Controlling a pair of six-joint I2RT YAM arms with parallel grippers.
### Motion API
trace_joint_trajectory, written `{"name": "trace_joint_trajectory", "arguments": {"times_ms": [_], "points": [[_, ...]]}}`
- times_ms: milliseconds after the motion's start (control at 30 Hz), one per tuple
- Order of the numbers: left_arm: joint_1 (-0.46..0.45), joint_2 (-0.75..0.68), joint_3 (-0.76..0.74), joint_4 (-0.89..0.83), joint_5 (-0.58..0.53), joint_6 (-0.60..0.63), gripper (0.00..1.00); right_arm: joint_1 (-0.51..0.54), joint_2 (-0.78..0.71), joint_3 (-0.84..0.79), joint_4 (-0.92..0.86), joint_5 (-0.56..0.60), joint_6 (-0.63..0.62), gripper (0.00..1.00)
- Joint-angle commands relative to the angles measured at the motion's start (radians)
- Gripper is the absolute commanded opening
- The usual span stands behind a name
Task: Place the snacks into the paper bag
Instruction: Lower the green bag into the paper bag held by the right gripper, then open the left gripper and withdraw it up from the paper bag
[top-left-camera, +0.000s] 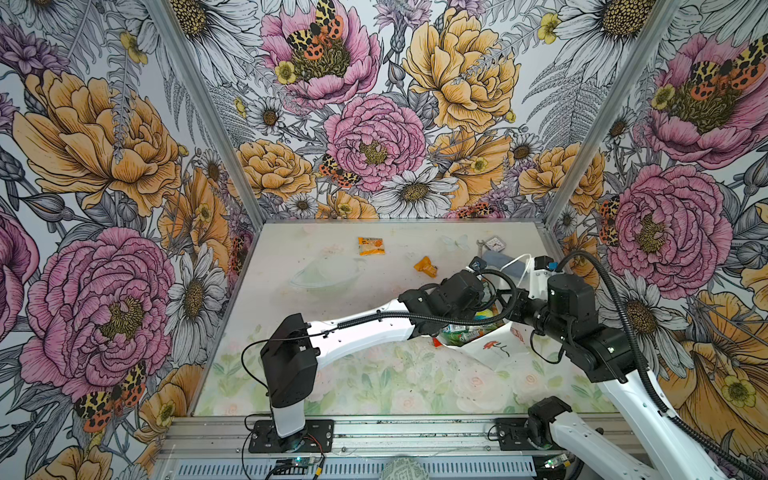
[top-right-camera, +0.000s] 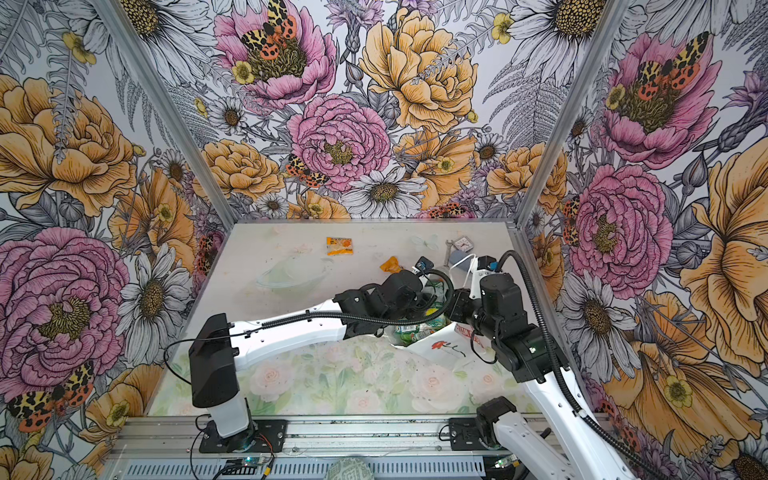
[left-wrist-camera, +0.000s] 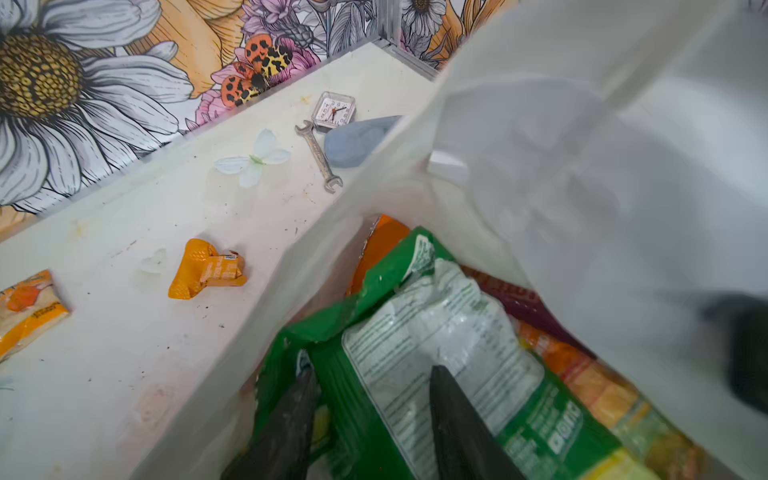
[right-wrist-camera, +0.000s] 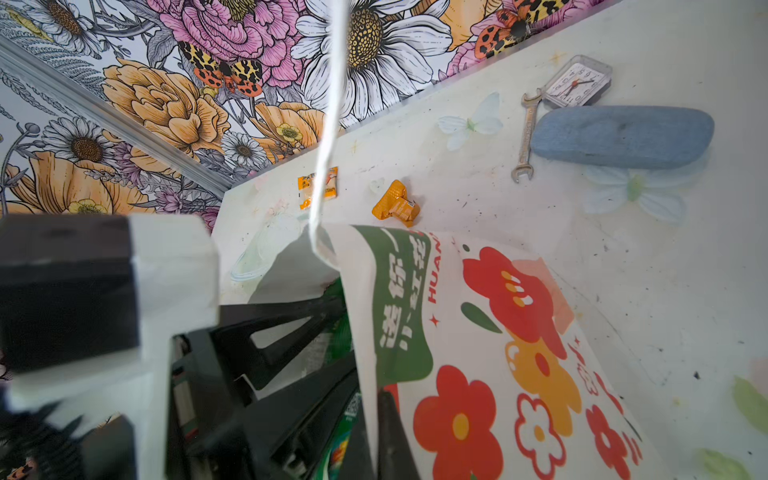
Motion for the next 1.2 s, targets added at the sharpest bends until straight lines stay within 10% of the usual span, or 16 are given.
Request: {"name": "trace_joint_trajectory", "arguments": {"times_ms": [0,733,1167], "points": [[-0.005,0.051,0.052,-0.039,0.06,-0.044,0.46,-0.001,-0.035,0.018,0.212,-0.016,0.018,0.0],[-0.069,-0.407,-0.249,0.167,-0.121,-0.039,0.61,-0.003,-0.031,0.01,0.207,0.055,0.047,0.0],[0.215,-0.941,-0.639,0.158,-0.129,-0.299,0.74,-0.001,0.059,0.017,0.279,0.067,0.174,0.0]]}}
